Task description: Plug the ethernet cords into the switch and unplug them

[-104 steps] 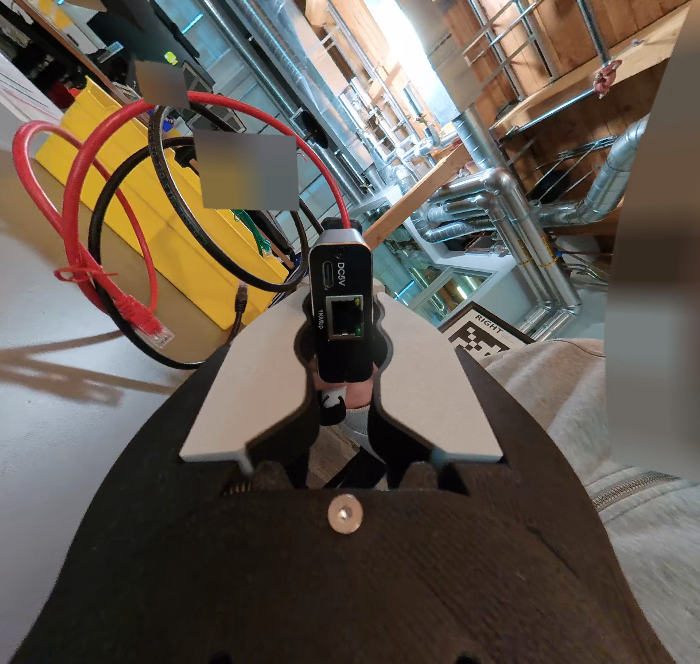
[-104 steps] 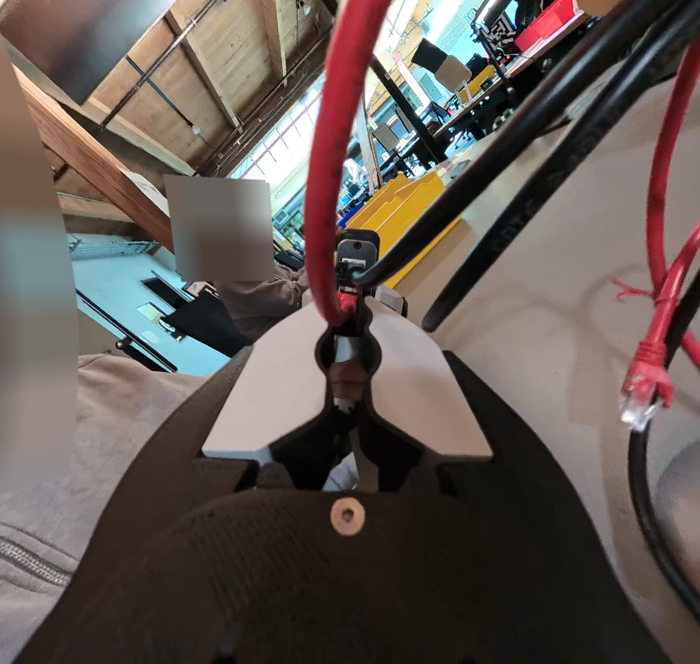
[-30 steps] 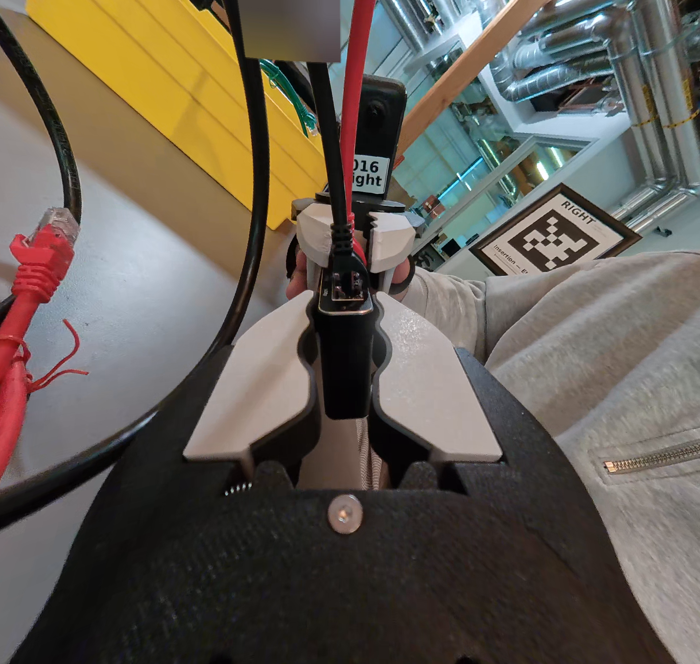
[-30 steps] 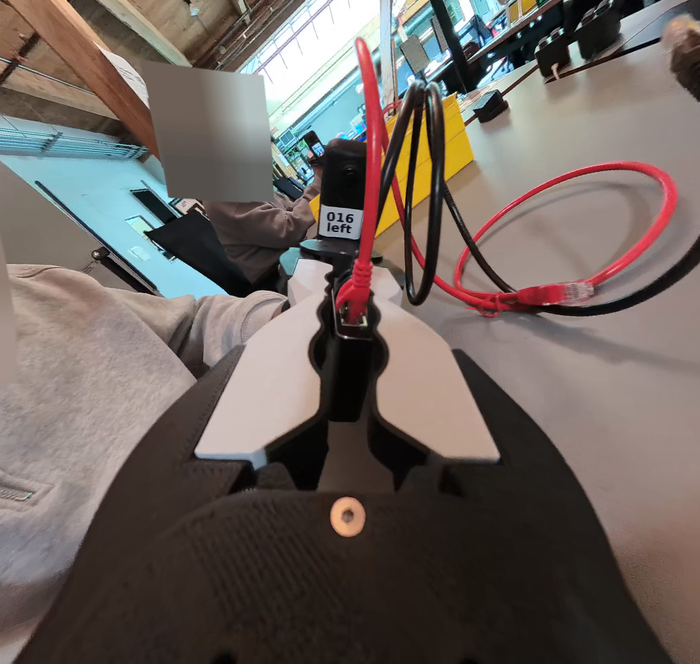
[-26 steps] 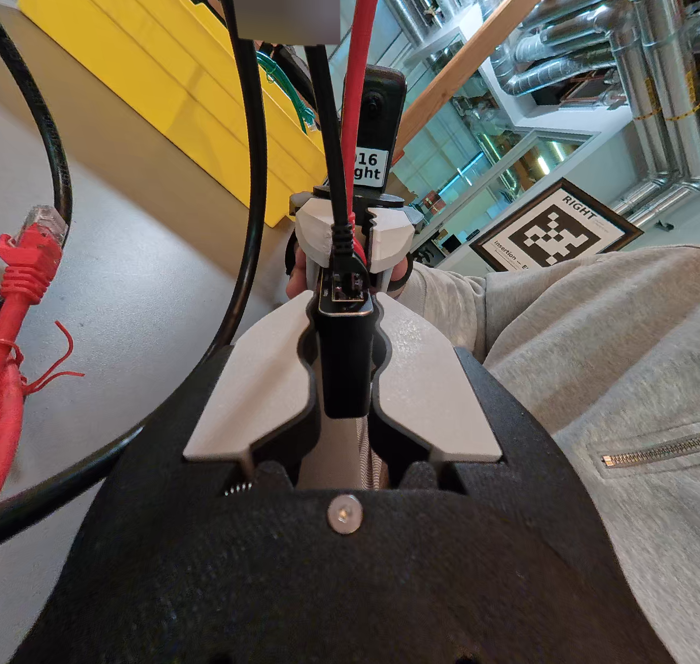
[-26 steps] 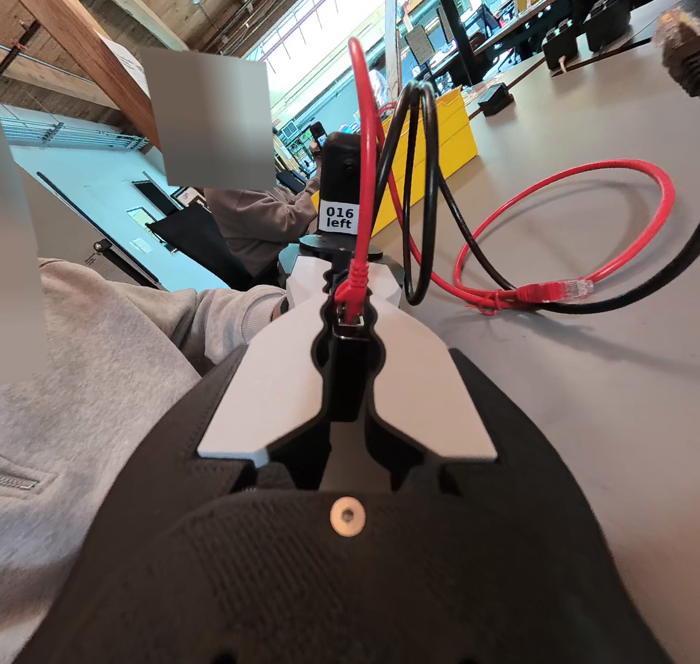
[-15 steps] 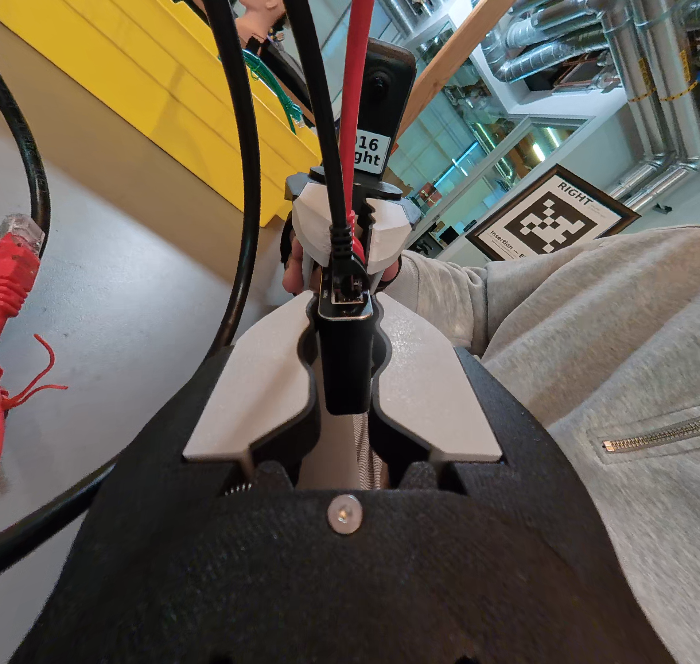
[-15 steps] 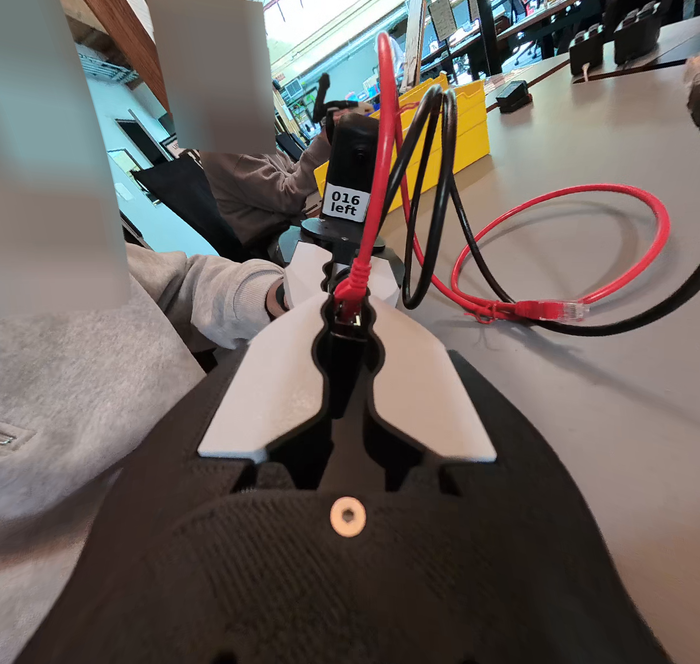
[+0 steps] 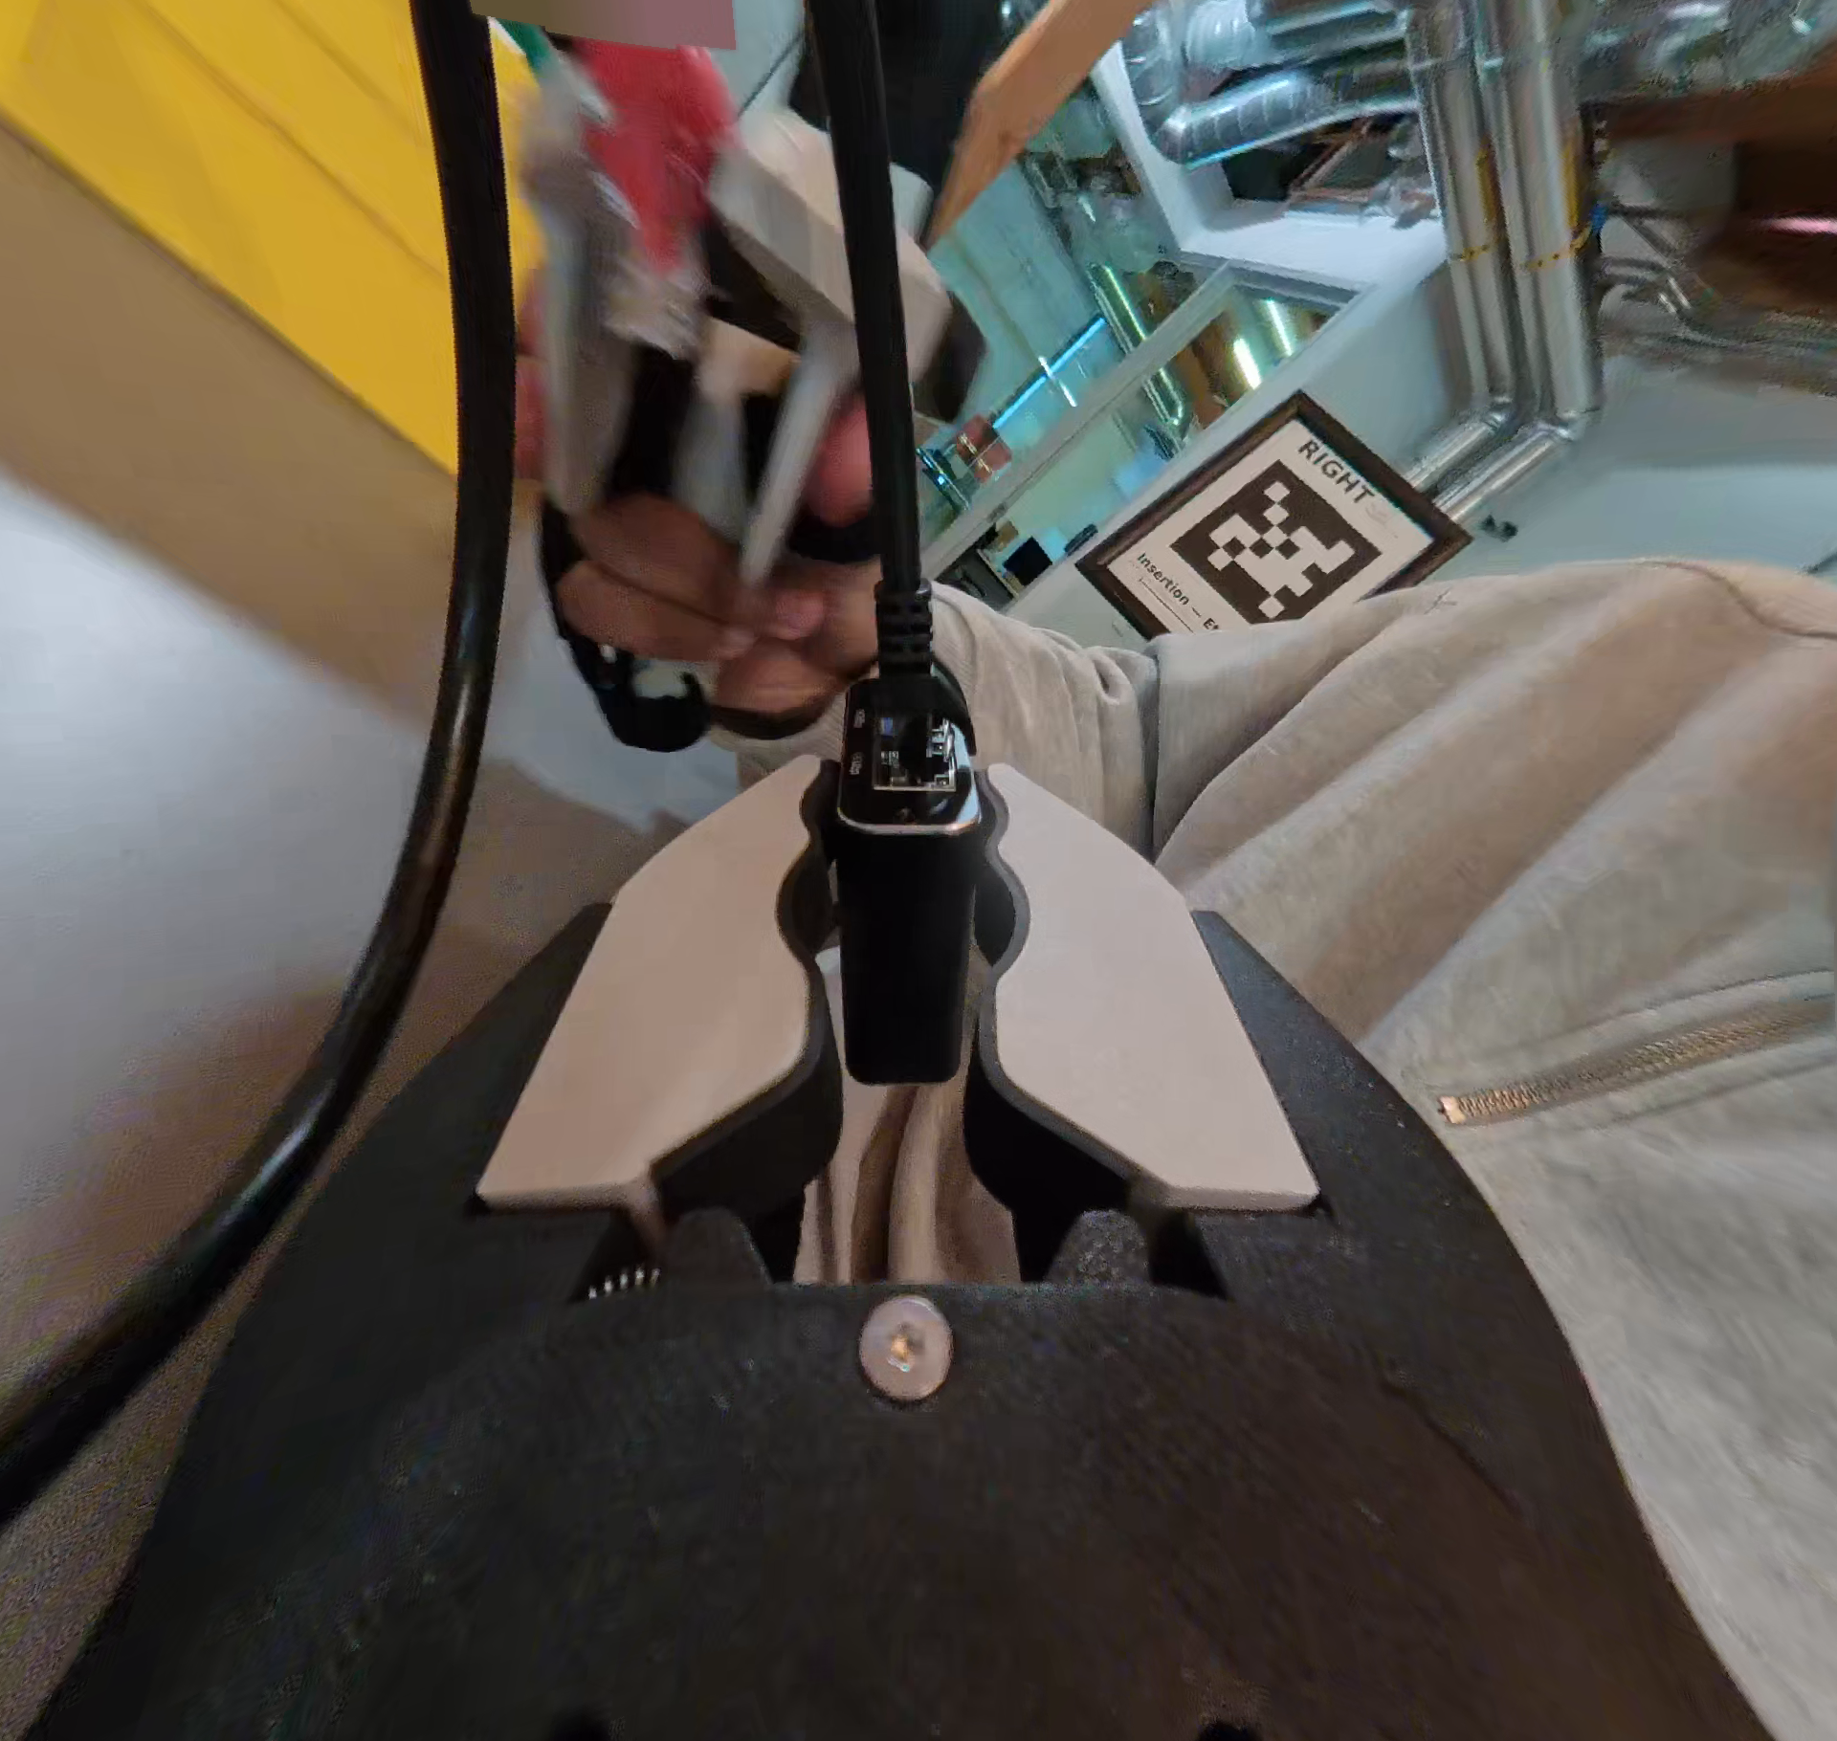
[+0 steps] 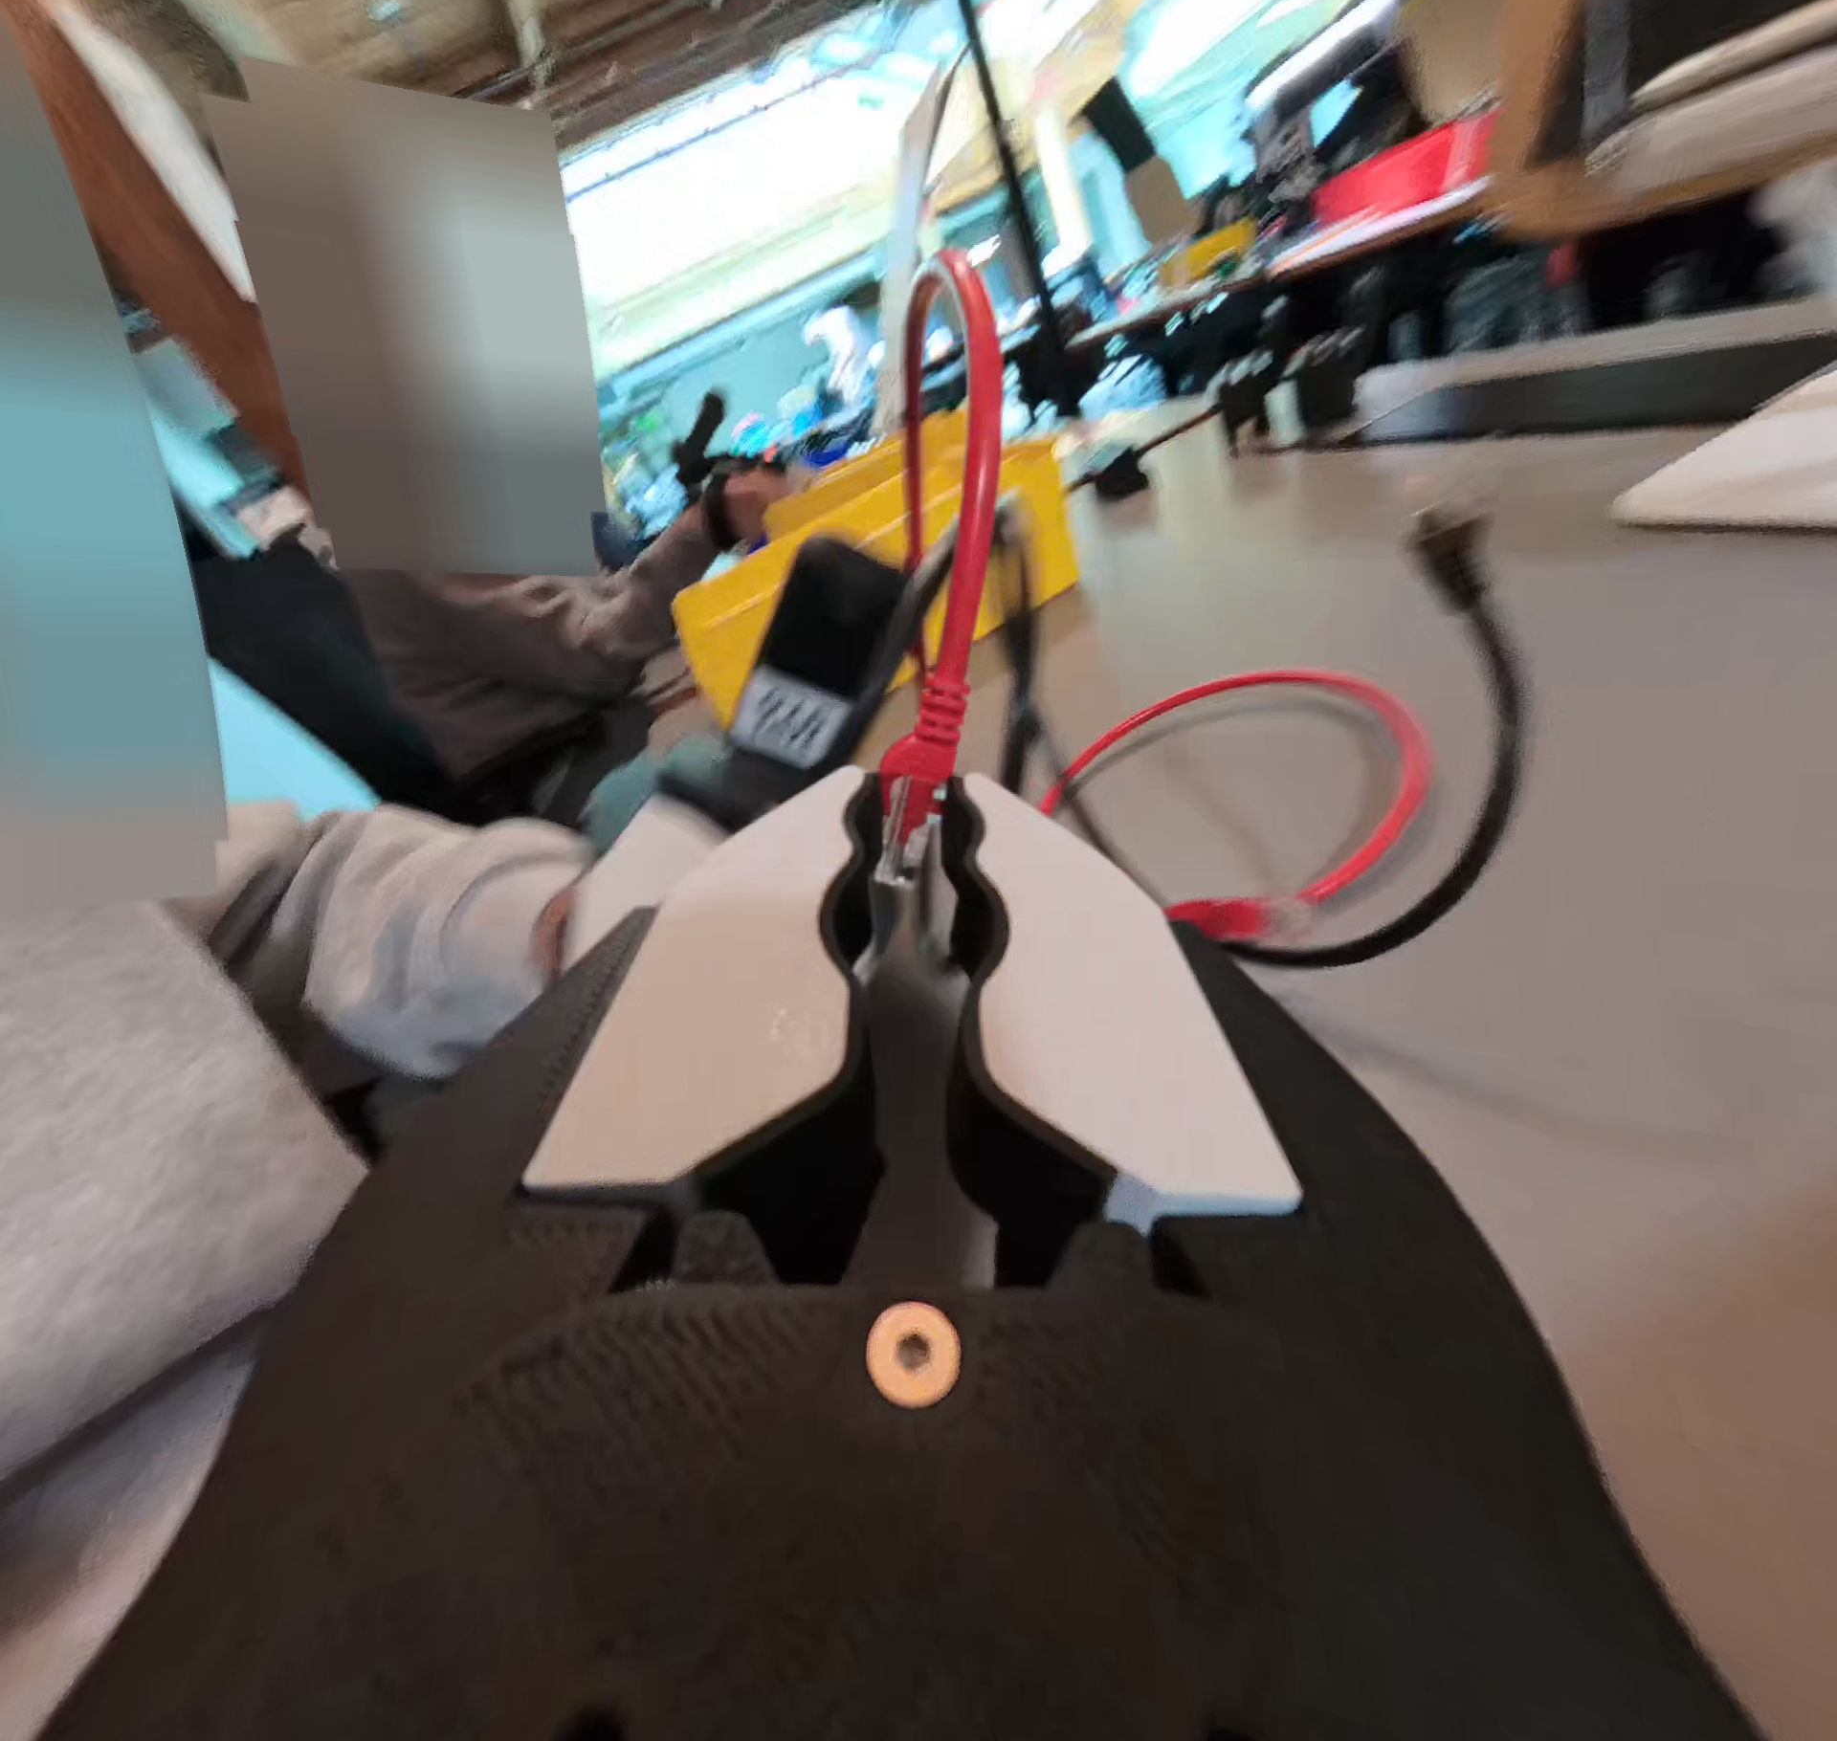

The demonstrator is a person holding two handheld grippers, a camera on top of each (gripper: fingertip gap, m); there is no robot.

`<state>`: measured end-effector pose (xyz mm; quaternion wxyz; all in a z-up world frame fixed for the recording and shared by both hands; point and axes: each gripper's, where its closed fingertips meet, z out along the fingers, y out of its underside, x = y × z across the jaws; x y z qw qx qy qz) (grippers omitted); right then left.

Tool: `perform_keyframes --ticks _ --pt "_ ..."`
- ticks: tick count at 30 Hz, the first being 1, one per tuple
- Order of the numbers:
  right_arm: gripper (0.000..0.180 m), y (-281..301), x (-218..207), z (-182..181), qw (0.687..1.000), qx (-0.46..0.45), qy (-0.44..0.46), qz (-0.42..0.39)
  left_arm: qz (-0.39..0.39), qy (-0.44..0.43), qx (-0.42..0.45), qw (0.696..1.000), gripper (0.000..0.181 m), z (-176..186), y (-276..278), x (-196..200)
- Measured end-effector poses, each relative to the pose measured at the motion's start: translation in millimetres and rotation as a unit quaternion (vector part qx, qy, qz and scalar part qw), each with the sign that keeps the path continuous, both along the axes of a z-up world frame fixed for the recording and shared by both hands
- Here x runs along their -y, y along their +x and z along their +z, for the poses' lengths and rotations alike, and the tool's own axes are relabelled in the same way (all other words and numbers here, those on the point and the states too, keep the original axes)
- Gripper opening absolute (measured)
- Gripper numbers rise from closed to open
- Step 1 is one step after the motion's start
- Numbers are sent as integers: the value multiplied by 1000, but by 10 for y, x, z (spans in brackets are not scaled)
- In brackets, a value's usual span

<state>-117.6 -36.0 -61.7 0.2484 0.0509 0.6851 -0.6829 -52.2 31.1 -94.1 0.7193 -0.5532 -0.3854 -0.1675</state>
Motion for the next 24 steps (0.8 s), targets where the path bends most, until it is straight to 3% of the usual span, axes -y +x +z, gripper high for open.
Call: perform_keyframes --ticks 3,6,10,15,24 --pt "11 -18 -77 22 1000 12 -5 12 -2 22 -36 999 25 248 39 -79" --pt "12 -8 -100 69 1000 17 -12 -4 3 -30 -68 997 25 160 47 65" --pt "12 -381 -221 223 995 52 -48 -63 -51 23 -71 996 25 225 157 46" --pt "12 -754 -463 285 979 122 -90 -135 -116 16 -66 991 25 104 292 -40" --pt "12 -809 -551 398 973 51 -99 -202 -215 121 -83 966 27 380 580 7"
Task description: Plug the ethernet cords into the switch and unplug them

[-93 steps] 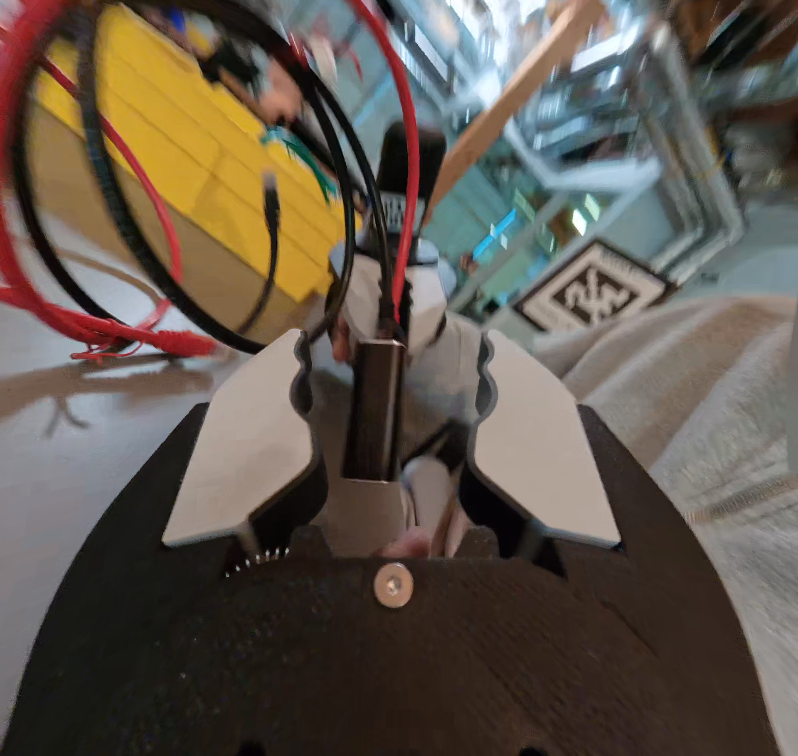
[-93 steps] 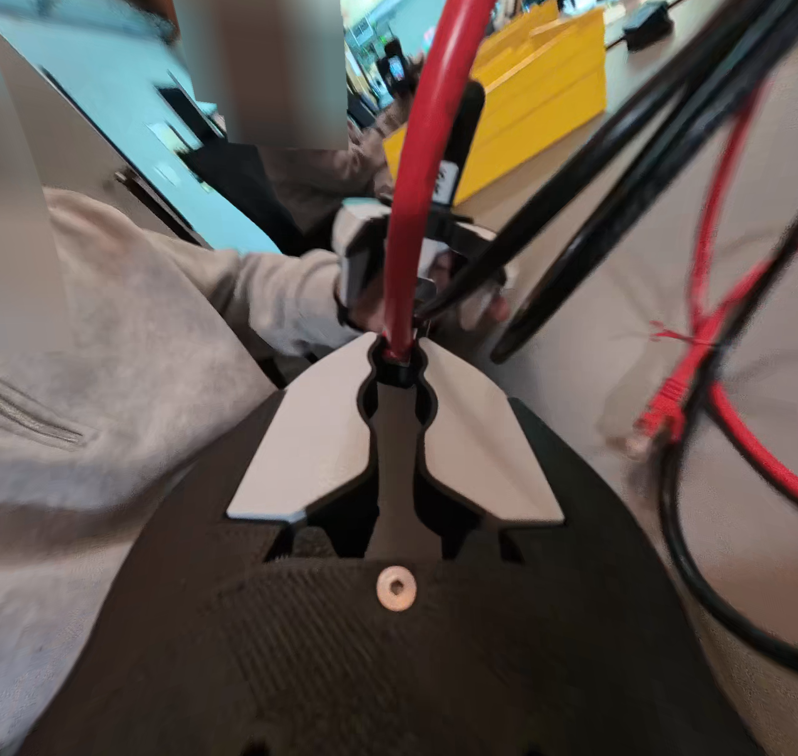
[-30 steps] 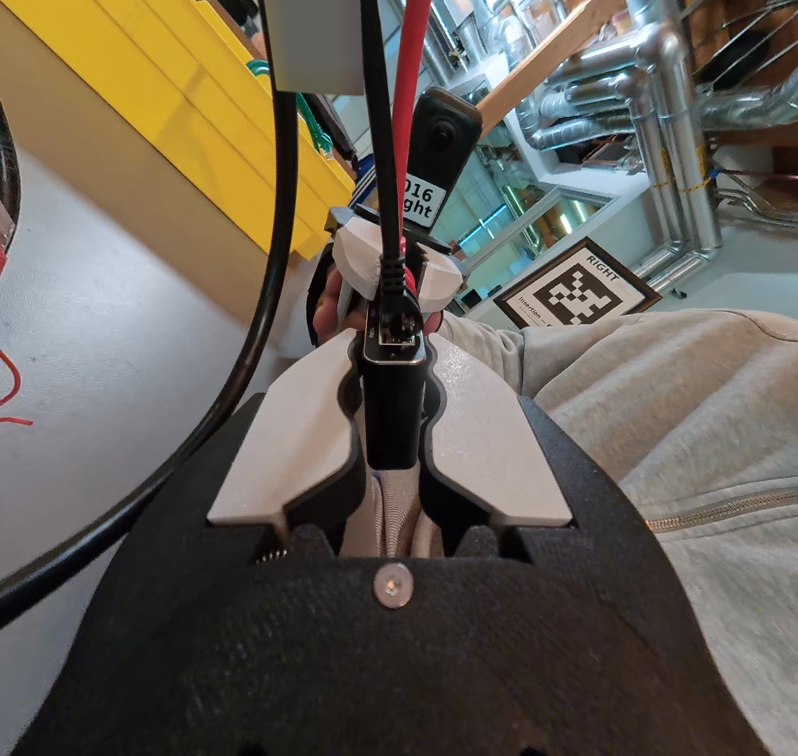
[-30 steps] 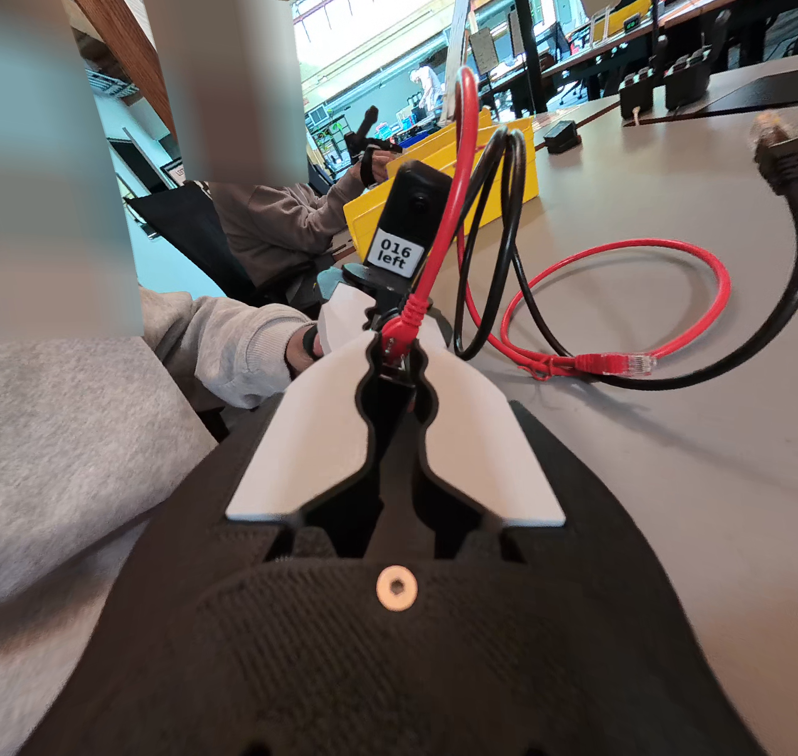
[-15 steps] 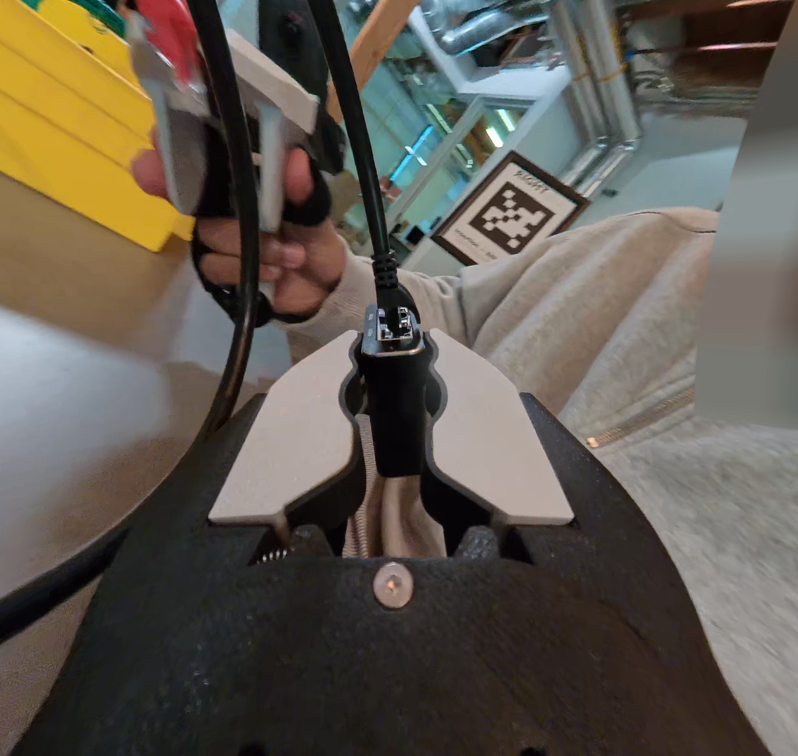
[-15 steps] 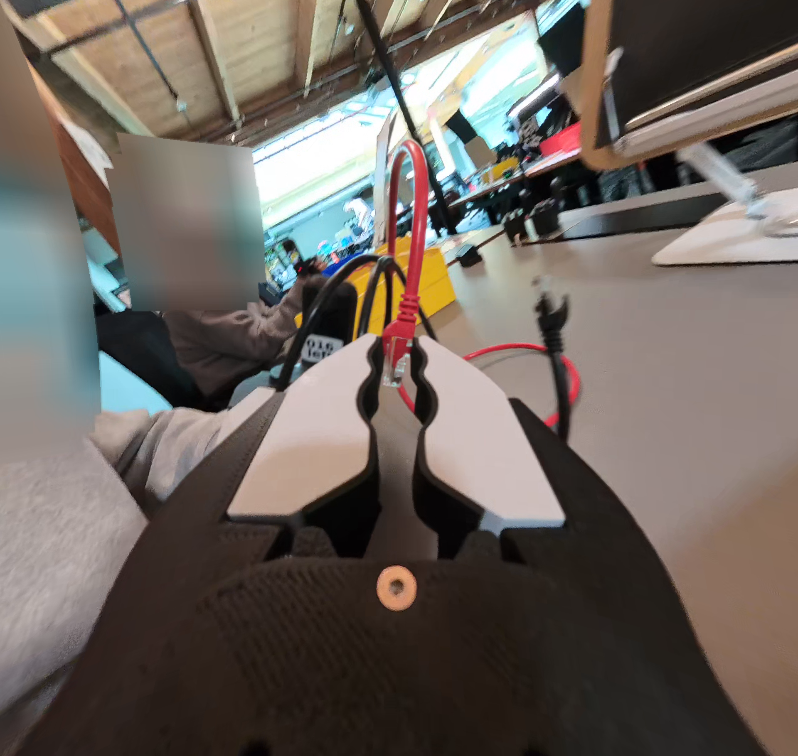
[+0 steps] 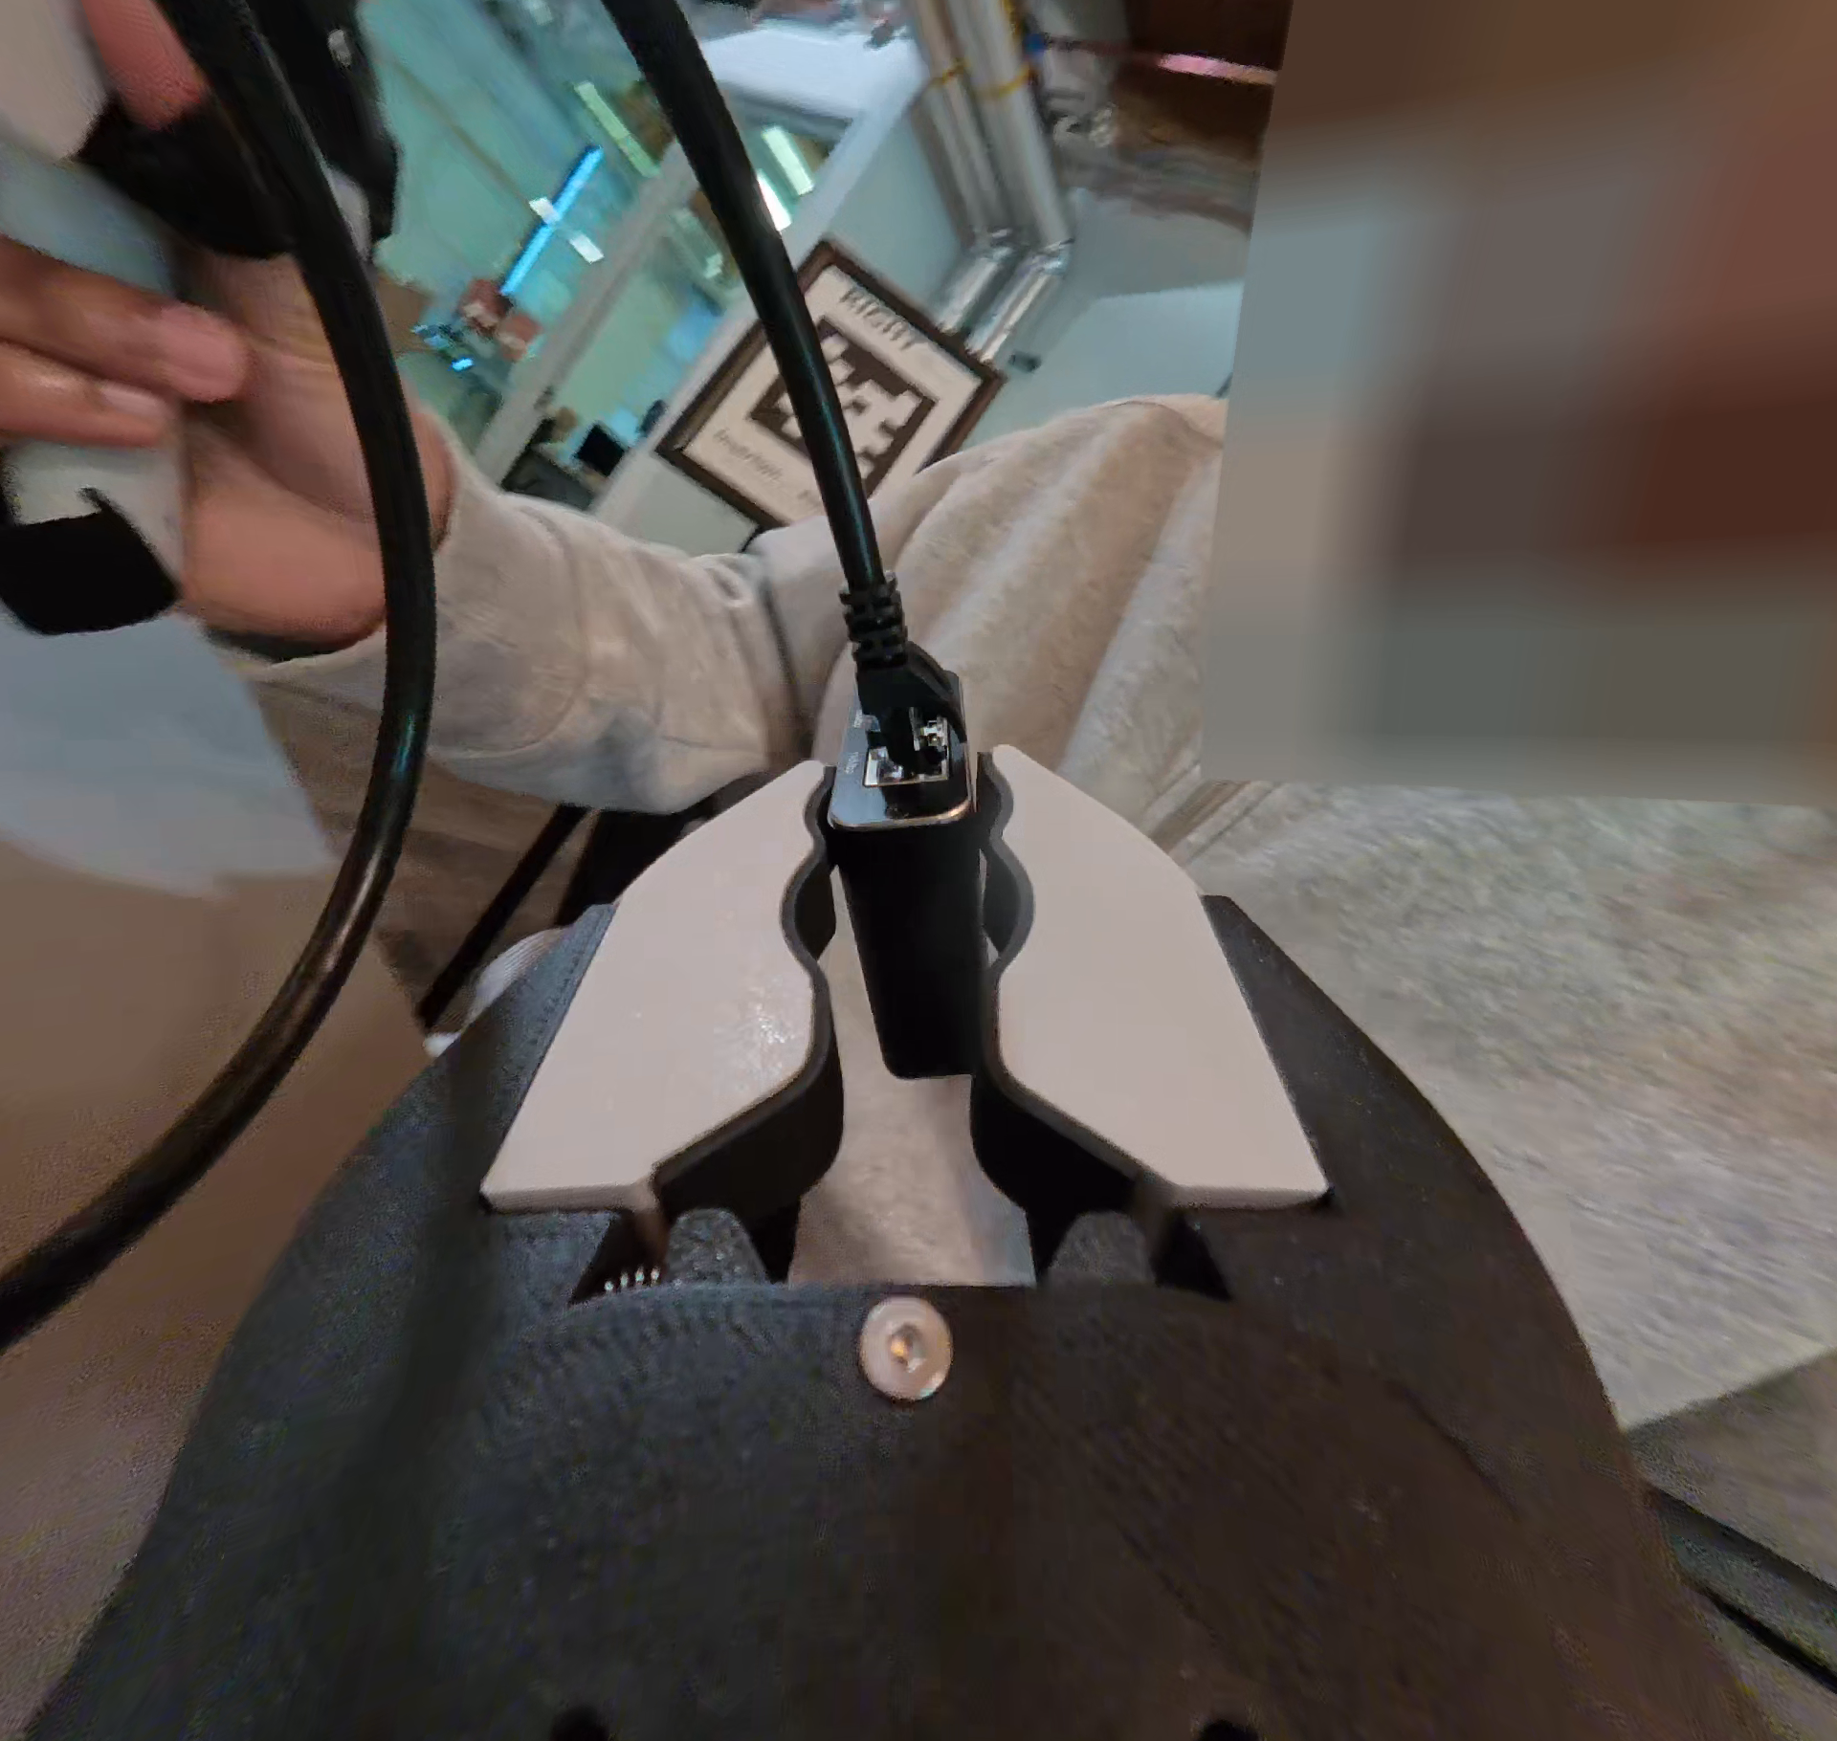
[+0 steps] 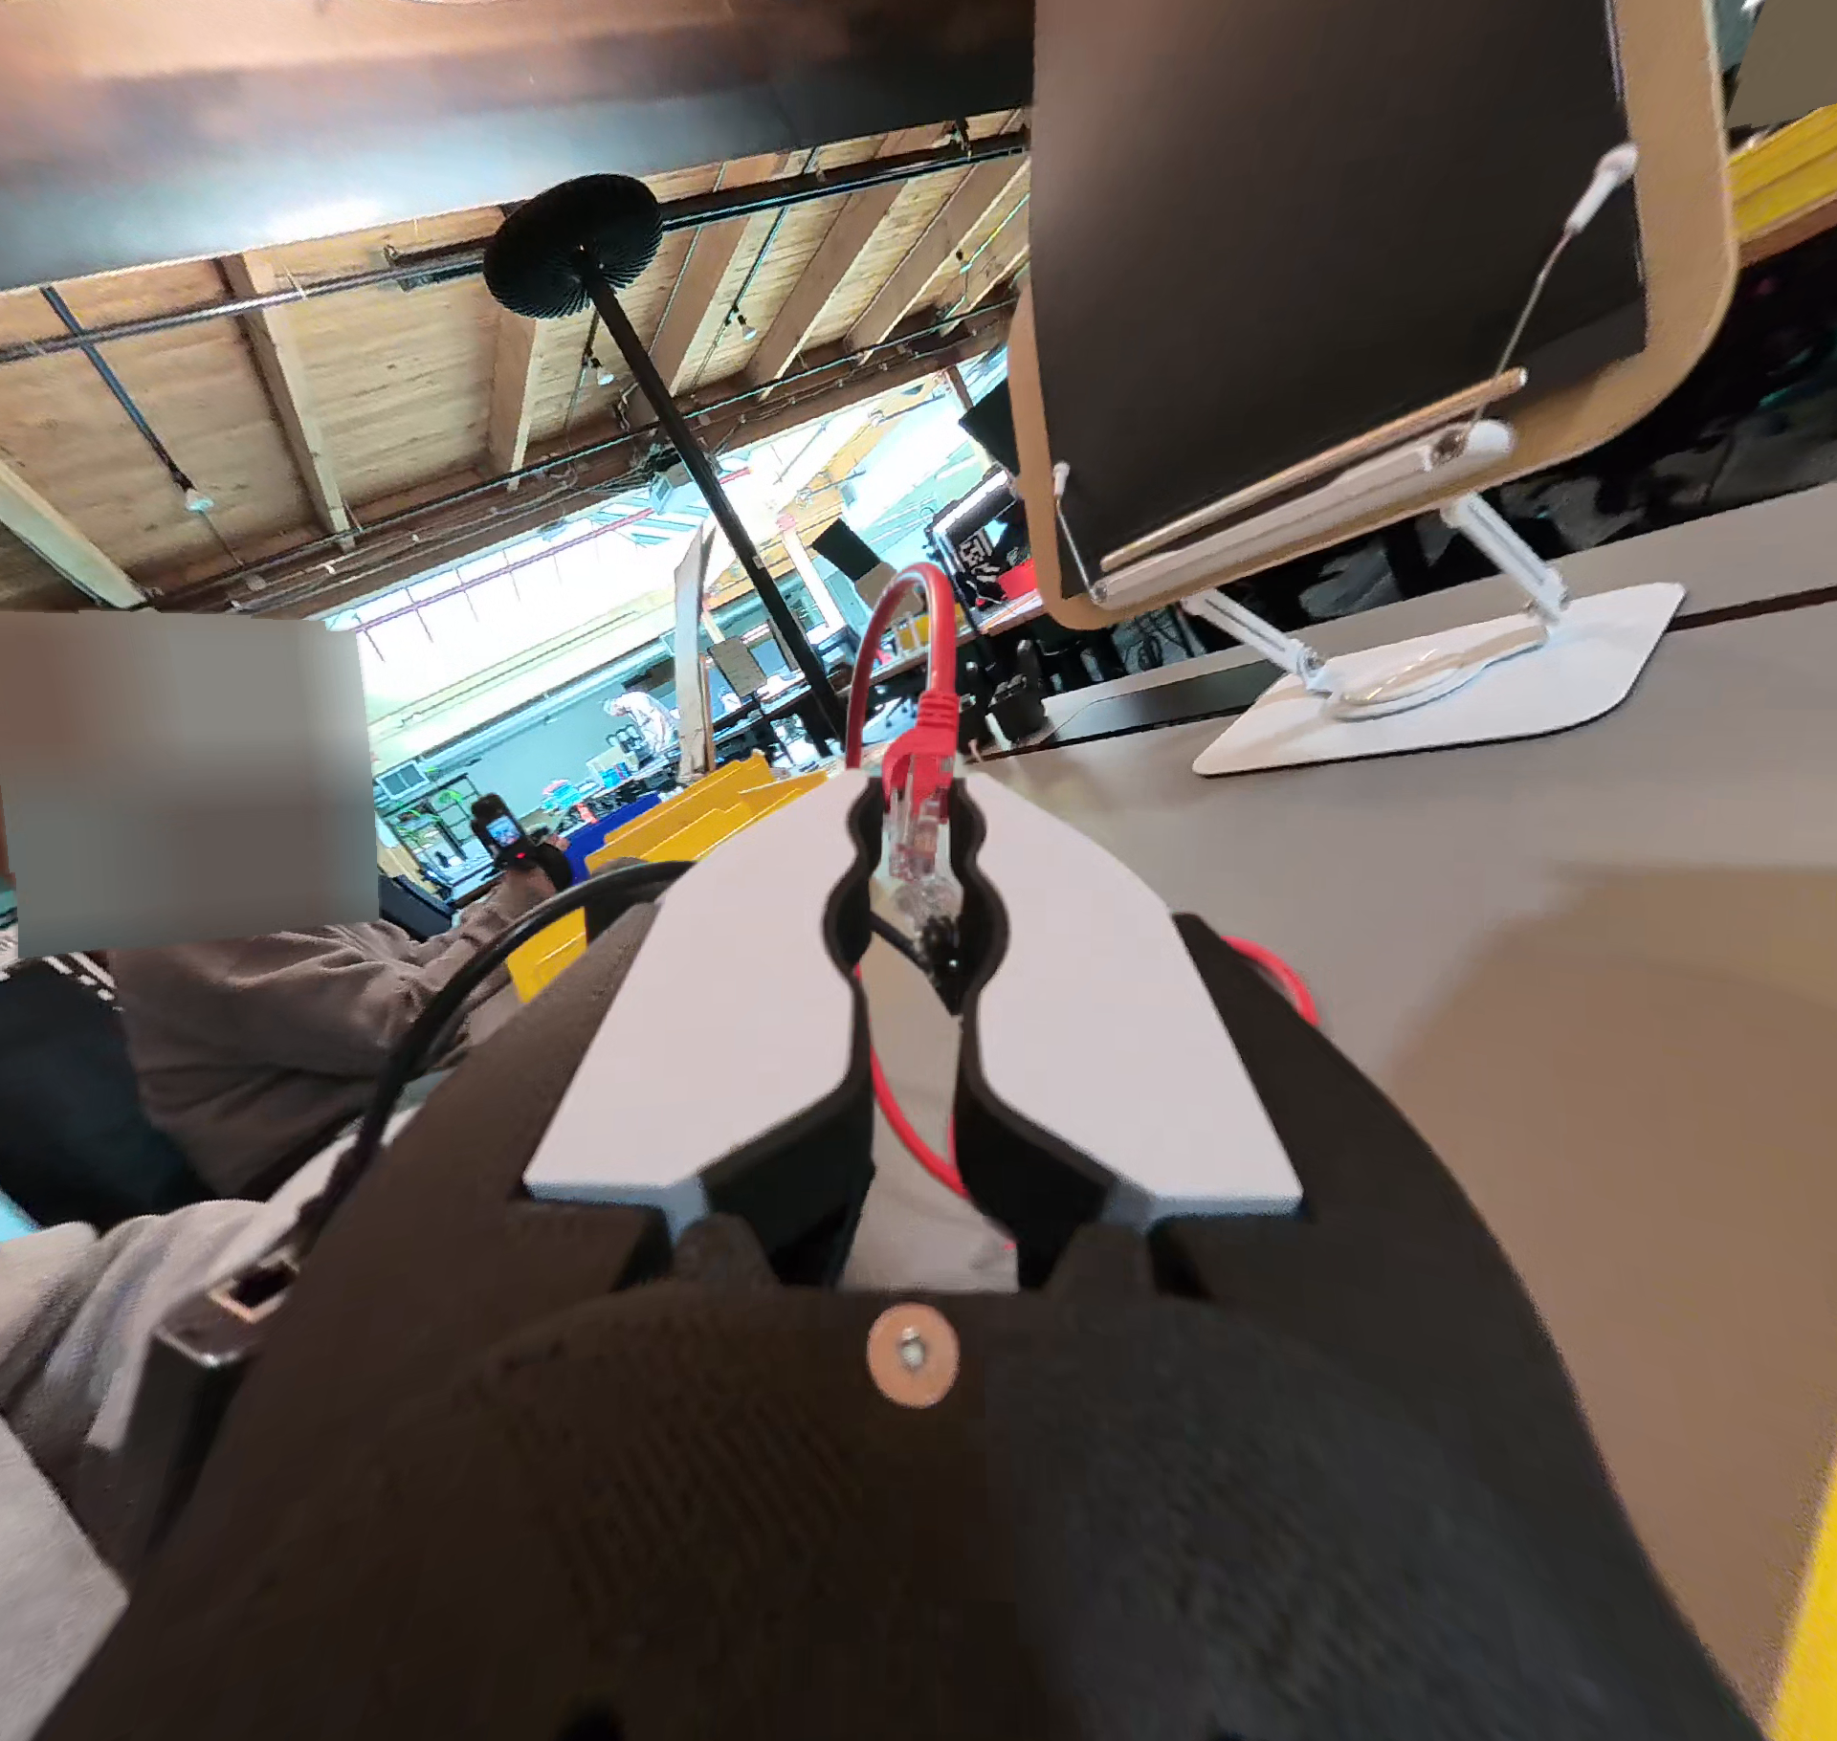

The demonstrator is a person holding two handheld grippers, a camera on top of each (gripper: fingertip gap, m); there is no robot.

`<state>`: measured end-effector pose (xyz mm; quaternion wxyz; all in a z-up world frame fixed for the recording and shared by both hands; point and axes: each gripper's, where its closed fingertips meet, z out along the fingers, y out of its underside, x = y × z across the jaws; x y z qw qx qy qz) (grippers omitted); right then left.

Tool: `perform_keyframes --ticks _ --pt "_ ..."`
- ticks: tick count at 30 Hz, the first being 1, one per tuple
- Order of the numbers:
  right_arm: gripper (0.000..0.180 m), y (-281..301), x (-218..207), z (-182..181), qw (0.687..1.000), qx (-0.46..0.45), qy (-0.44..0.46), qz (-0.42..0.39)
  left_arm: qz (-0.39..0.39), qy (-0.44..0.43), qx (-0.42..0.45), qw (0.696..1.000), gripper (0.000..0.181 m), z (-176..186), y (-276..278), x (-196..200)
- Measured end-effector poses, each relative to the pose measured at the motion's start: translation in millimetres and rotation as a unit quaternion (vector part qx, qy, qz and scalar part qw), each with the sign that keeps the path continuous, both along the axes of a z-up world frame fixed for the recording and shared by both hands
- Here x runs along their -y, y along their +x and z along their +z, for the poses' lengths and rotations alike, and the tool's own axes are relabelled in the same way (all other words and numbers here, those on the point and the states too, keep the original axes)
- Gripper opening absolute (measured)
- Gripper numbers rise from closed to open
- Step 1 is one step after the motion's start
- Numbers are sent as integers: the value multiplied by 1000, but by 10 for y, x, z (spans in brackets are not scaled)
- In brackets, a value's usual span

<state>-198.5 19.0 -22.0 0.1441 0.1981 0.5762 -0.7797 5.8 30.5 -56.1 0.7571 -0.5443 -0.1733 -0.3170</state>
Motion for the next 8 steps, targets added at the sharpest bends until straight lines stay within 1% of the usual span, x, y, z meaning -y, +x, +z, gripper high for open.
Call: perform_keyframes --ticks 2,4,8 --pt "12 -15 -6 3 1000 -12 8 -10 -23 48 5 999 27 122 51 83" --pt "12 -4 14 -36 1000 -14 20 -2 -18 83 0 996 27 231 45 182" --pt "13 151 189 -320 994 -16 96 59 11 147 -16 989 27 469 13 445"
